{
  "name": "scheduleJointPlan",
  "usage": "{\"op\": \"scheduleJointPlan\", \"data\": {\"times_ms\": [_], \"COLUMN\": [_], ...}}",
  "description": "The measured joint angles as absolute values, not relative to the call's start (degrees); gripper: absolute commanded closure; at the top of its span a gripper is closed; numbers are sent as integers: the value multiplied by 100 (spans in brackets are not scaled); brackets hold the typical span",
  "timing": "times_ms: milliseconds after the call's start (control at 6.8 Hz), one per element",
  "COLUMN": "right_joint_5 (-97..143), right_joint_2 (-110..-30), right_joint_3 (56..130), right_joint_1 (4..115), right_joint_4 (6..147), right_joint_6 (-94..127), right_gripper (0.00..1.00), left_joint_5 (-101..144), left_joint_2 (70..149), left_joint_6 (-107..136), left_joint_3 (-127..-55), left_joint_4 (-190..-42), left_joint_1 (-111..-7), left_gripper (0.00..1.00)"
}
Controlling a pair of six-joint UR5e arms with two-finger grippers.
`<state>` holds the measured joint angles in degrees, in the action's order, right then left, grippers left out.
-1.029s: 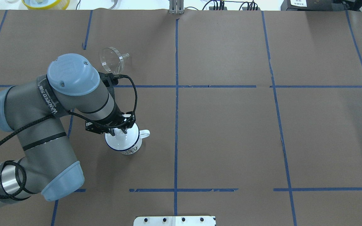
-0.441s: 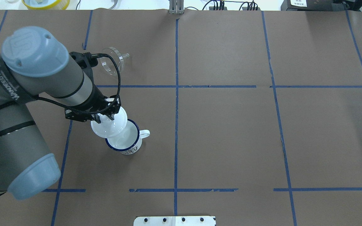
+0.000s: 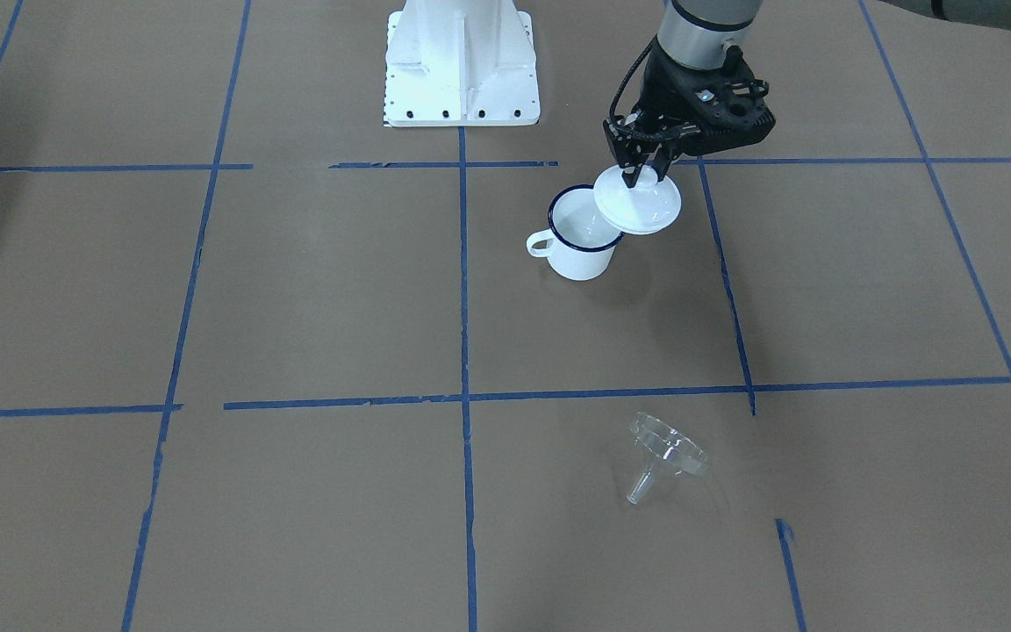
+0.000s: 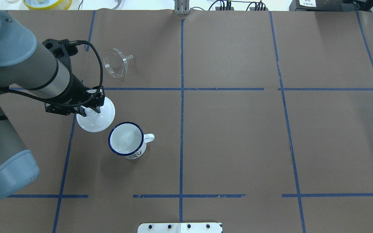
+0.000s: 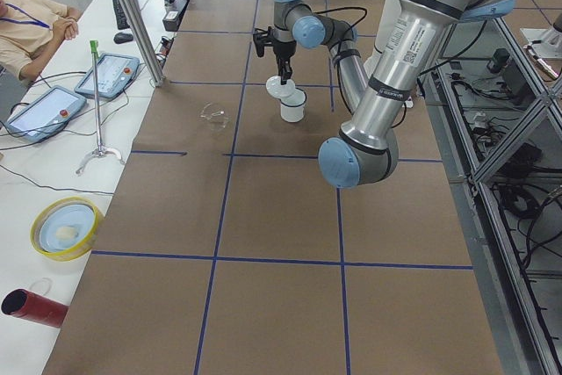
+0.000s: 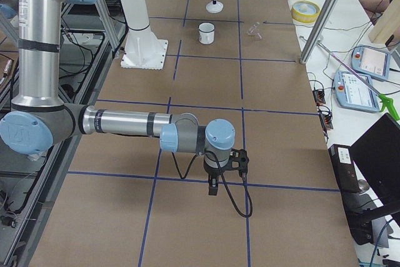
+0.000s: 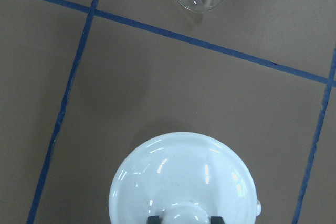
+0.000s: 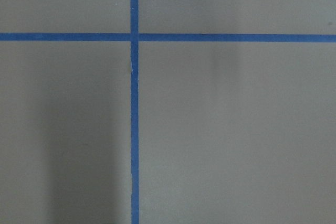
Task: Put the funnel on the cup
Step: 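Lift the lid off the mug and carry it beside the mug, then lower the lid onto the table and open the left gripper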
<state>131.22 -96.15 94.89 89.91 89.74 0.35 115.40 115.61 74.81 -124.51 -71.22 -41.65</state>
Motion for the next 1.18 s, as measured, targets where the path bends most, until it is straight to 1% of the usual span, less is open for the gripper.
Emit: {"op": "scheduleJointPlan", "data": {"times_ms": [147, 441, 588, 882, 1176], "right_joint_5": [13122, 13122, 13122, 13122, 13122], "right_joint_2": [-9615, -9615, -9615, -9615, -9615], "right_joint_3": [9490, 9488, 9489, 9491, 9490], "right_joint_1": [8991, 8991, 8991, 8991, 8991], "right_joint_4": [8974, 8974, 8974, 8974, 8974], "right_joint_6": [35, 35, 35, 35, 35], "right_gripper": [0, 0, 0, 0, 0], "left_joint_5": [11540, 11552, 11570, 11598, 11604], "left_joint_2": [11232, 10385, 10045, 9798, 9768], "left_joint_6": [7365, 7308, 7409, 7828, 7947], "left_joint_3": [-12525, -12552, -12441, -11902, -11416], "left_joint_4": [-7289, -8234, -8734, -9633, -10058], "left_joint_1": [-4178, -4167, -4102, -3814, -3582], "left_gripper": [100, 100, 100, 100, 100]}}
